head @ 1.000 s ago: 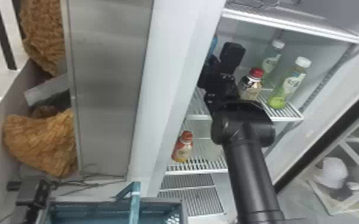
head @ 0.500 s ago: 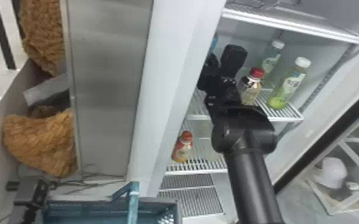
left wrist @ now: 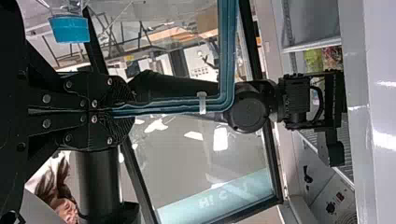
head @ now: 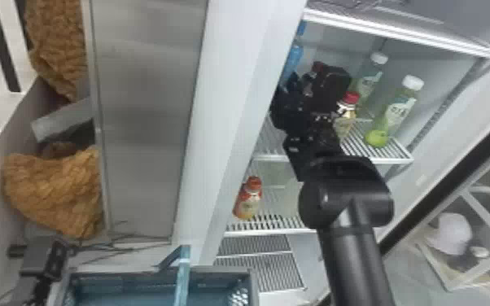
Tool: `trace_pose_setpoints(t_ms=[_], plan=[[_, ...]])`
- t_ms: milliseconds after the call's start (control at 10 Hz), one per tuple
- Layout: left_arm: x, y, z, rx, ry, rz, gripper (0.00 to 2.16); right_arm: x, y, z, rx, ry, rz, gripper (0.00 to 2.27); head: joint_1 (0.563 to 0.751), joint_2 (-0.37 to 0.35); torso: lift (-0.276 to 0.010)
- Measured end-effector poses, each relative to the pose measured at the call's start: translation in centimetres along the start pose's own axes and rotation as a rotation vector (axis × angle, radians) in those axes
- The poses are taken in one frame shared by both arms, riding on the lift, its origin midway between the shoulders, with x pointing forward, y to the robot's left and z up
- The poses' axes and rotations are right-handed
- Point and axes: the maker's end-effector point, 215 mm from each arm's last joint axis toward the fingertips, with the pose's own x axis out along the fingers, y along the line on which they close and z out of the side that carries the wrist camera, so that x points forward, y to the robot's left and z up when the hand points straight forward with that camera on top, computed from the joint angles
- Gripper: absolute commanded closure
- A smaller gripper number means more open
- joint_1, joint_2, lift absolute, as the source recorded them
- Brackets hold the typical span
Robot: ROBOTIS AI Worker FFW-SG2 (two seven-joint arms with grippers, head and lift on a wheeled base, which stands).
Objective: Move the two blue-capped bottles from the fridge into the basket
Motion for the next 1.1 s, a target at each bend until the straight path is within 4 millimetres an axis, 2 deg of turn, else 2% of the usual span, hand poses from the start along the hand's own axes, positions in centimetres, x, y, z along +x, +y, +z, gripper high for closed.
trace_pose_setpoints(t_ms=[500, 800, 1100], plan=[[0.0, 0.0, 0.0, -0.001, 0.000, 0.000, 1.14, -4.3, 1.2, -0.2, 0.011, 0.021, 0.039, 1.27, 0.694, -0.350, -0.076], [0.1, 0.1, -0.1, -0.002, -0.001, 0.000, 1.14, -7.0, 1.9, 0.6, 0.026, 0.014, 0.063, 1.27, 0.695, -0.350, -0.076], [0.1, 0.0, -0.1, -0.003, -0.001, -0.003, 1.14, -9.8, 1.2, 1.2, 0.028, 0.014, 0.058, 1.27, 0.695, -0.350, -0.076]])
